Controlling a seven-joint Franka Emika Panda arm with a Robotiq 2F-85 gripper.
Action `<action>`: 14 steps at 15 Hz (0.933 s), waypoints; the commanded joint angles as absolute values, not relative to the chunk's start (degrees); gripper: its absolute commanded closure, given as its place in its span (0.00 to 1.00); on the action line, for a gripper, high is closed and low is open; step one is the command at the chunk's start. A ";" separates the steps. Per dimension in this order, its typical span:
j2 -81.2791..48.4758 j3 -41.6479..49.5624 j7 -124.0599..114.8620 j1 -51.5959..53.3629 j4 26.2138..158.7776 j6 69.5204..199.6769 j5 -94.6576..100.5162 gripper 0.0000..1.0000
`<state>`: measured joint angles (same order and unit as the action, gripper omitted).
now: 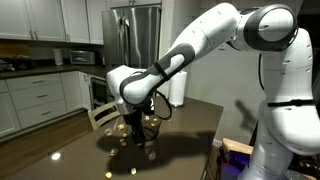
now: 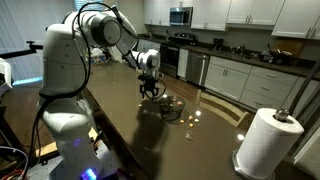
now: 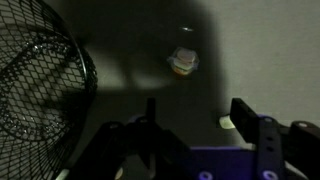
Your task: Get a sweet from the table and put it in the black basket
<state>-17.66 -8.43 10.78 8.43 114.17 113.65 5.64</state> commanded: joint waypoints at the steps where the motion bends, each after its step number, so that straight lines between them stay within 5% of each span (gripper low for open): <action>1: -17.29 -8.51 12.32 7.21 114.12 111.67 2.94 0.00; 14: -18.99 -8.22 10.99 7.09 116.62 113.46 2.05 0.00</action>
